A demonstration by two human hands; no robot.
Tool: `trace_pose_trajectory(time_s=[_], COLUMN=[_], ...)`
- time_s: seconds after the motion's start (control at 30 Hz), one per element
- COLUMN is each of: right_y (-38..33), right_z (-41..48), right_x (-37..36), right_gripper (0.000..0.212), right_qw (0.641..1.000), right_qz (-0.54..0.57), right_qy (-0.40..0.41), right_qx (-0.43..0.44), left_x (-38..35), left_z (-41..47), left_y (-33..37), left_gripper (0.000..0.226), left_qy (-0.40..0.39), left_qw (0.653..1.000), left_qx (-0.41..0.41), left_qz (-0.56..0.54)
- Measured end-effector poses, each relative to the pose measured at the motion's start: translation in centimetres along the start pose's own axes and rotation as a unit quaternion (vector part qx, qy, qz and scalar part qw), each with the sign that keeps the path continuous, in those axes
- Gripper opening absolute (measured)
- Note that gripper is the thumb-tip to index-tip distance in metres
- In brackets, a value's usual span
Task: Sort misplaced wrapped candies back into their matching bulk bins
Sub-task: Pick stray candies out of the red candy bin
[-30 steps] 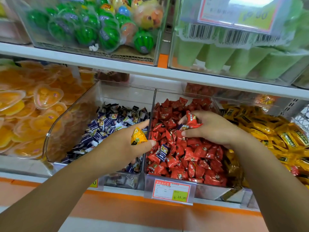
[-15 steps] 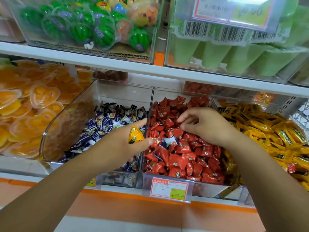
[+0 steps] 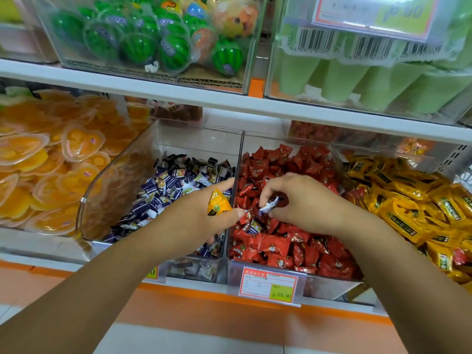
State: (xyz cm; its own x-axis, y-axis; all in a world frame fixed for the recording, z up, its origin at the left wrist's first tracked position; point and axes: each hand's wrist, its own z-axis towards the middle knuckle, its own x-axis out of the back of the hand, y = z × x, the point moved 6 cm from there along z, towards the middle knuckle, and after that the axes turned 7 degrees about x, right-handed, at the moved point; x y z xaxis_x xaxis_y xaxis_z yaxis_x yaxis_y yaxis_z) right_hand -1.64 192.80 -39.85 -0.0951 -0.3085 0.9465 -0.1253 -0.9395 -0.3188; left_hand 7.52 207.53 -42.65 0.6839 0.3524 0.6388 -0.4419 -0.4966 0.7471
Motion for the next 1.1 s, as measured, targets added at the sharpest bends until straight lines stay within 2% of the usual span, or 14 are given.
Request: trace_pose_trajectory(time_s=[0.07, 0.27, 0.37, 0.63, 0.7, 1.0, 1.1], right_y=[-0.9, -0.4, 0.0, 1.3, 1.3, -0.2, -0.1], right_z=[0.0, 1.6, 1.8, 0.6, 0.5, 1.5, 1.7], right_x=[-0.8, -5.0, -5.0, -2.2, -1.6, -5.0, -5.1], right_gripper=[0.019, 0.034, 0.030, 0.004, 0.004, 0.034, 0.027], right_qw=[0.999, 0.984, 0.987, 0.996, 0.995, 0.990, 0.993], right_qz=[0.019, -0.097, -0.081, 0.074, 0.096, -0.005, -0.010], right_qy=[-0.038, -0.145, -0.134, -0.046, -0.030, -0.138, -0.116], right_qx=[0.021, 0.037, 0.036, -0.017, -0.020, -0.023, -0.017], left_x=[0.0, 0.1, 0.0, 0.1, 0.0, -0.1, -0.1], left_z=[0.1, 0.1, 0.1, 0.3, 0.3, 0.3, 0.4], left_y=[0.0, 0.0, 0.0, -0.1, -0.2, -0.5, -0.4], left_gripper=[0.068, 0.068, 0.069, 0.069, 0.070, 0.068, 0.068], left_qy=[-0.001, 0.001, 0.001, -0.003, -0.005, 0.005, 0.005], left_qw=[1.000, 1.000, 1.000, 1.000, 1.000, 1.000, 1.000], left_qx=[0.001, 0.004, 0.005, 0.001, 0.003, 0.013, 0.011], left_qz=[-0.001, -0.011, -0.014, -0.003, -0.001, -0.012, -0.011])
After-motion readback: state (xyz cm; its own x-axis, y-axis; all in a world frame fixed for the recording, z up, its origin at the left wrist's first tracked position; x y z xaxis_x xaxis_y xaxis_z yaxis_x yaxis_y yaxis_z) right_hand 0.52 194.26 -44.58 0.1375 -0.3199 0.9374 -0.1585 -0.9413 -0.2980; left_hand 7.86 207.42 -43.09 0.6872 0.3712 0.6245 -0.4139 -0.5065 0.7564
